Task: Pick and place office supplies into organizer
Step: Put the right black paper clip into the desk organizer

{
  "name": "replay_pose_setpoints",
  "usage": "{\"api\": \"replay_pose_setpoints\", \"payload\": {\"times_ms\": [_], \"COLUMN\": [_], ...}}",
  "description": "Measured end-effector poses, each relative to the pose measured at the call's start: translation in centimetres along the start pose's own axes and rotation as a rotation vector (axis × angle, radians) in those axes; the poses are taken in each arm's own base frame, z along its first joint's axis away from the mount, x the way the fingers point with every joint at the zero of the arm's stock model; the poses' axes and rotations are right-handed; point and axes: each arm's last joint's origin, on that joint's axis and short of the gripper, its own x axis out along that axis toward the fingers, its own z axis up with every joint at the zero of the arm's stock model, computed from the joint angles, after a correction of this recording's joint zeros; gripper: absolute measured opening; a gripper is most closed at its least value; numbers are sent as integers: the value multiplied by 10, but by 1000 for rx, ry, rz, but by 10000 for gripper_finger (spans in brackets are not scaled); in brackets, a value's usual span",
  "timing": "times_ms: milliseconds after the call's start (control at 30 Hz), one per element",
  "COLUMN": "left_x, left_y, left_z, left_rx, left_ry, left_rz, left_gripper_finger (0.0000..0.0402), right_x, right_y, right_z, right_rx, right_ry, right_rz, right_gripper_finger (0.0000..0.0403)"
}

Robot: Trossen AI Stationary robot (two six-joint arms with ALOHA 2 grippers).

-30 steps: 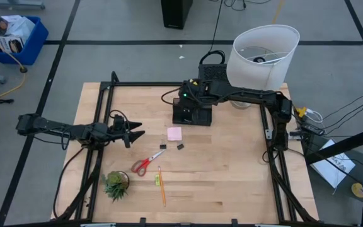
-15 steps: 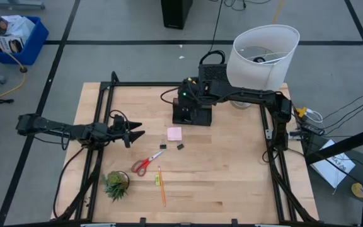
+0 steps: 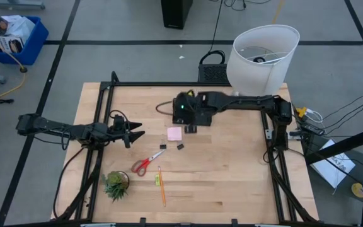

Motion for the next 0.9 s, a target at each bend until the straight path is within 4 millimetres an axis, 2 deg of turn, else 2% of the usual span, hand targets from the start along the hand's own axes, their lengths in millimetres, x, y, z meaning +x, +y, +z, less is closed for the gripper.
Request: {"api": "replay_pose_setpoints", "payload": {"times_ms": [100, 167, 233, 333, 500, 700, 833, 900], "left_x": [0, 0, 0, 0, 0, 0, 0, 0], "left_y": [0, 0, -1, -1, 0, 0, 0, 0], "left_z": [0, 0, -1, -1, 0, 0, 0, 0], "left_rx": [0, -1, -1, 0, 7, -14, -22, -26], "left_ry": [4, 12, 20, 20, 10, 7, 8, 10], "left_rz": [-5, -16, -28, -28, -13, -9, -10, -8], "left_gripper_finger": [324, 324, 324, 324, 324, 324, 324, 324], "right_x": [17, 27, 32, 34, 34, 24, 17, 14], "right_y": [21, 37, 54, 78, 114, 151, 170, 177], "right_z": [-9, -20, -30, -36, -25, -8, 4, 8], "right_rx": [38, 53, 83, 143, 349, 436, 458, 463], "right_ry": [4, 67, 154, 163, 59, -67, -178, -236], "right_rz": [56, 70, 55, 81, 198, 414, 476, 451], "right_gripper_finger": [96, 100, 102, 97, 87, 80, 79, 78]}}
